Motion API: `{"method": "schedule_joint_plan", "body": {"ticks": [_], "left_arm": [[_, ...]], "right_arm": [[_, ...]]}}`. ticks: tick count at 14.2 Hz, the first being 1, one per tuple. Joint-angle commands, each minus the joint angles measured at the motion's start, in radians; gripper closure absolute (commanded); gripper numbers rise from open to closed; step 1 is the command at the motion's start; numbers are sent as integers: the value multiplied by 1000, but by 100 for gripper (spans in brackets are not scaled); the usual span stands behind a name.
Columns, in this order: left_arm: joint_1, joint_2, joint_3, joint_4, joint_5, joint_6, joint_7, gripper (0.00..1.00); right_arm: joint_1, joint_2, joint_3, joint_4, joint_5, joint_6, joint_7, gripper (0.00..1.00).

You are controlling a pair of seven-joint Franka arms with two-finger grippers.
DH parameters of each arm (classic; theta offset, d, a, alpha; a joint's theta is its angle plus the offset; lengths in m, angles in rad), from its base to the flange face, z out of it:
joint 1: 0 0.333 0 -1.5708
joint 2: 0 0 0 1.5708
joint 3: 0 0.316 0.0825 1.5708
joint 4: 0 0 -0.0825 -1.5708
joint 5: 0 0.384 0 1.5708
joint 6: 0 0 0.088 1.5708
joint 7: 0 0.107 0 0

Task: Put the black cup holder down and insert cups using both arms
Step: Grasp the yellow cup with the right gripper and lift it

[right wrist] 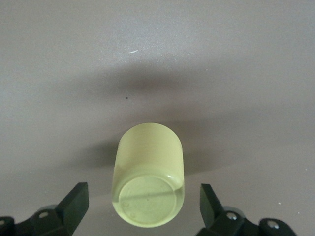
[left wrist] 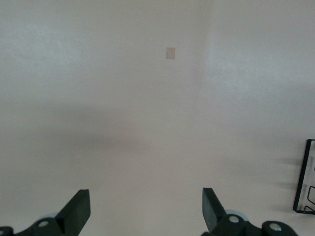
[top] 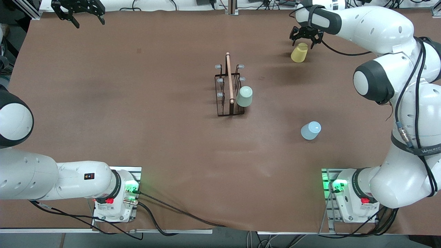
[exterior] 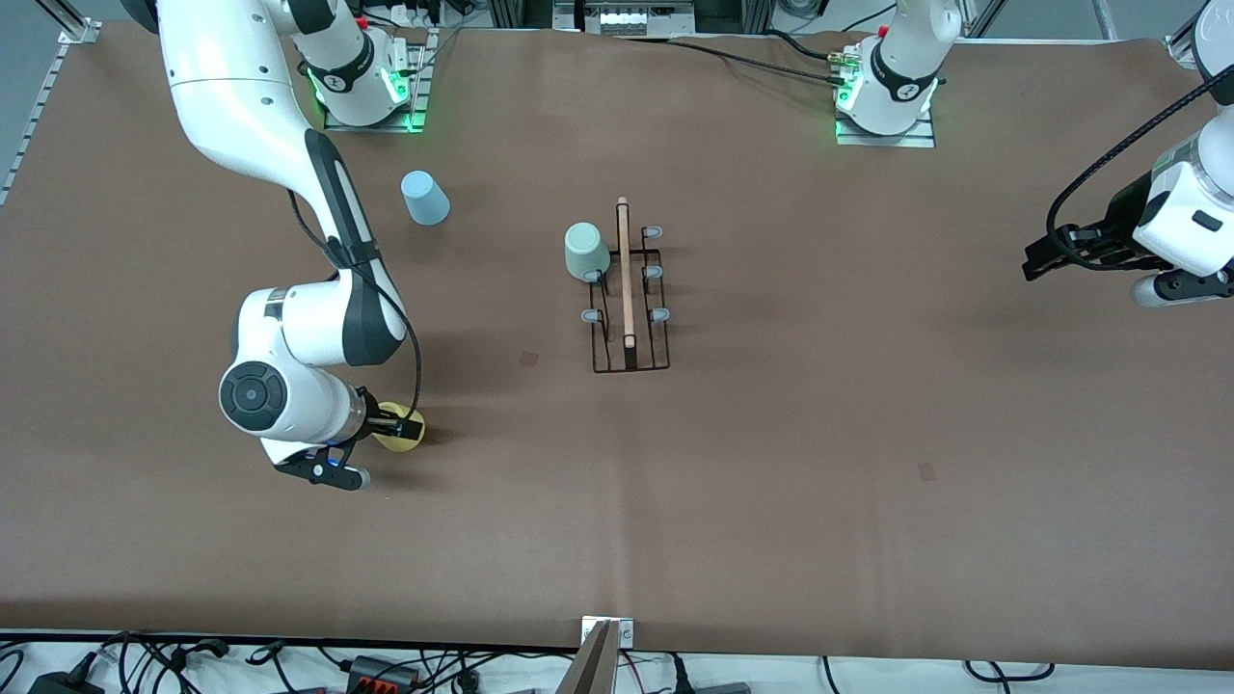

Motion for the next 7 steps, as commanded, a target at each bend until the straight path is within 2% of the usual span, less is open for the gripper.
{"method": "schedule_joint_plan", "body": {"ticks": [1,4,5,7], "left_arm": [[5,-21,-2,-14,-17,-9,24,0],[5,-21,-2,-14,-17,-9,25,0],[5,-21,-2,-14,-17,-9,25,0],[5,-21,-2,-14,-17,-9,25,0]], "right_arm": [[-17,31,6,35,3,-4,-40,0],[-19,48,6,53,3,-5,-120,2],[-19,52,6,55,3,-5,-124,8],[-19,57,7,62,3,-5,-128,33]]}}
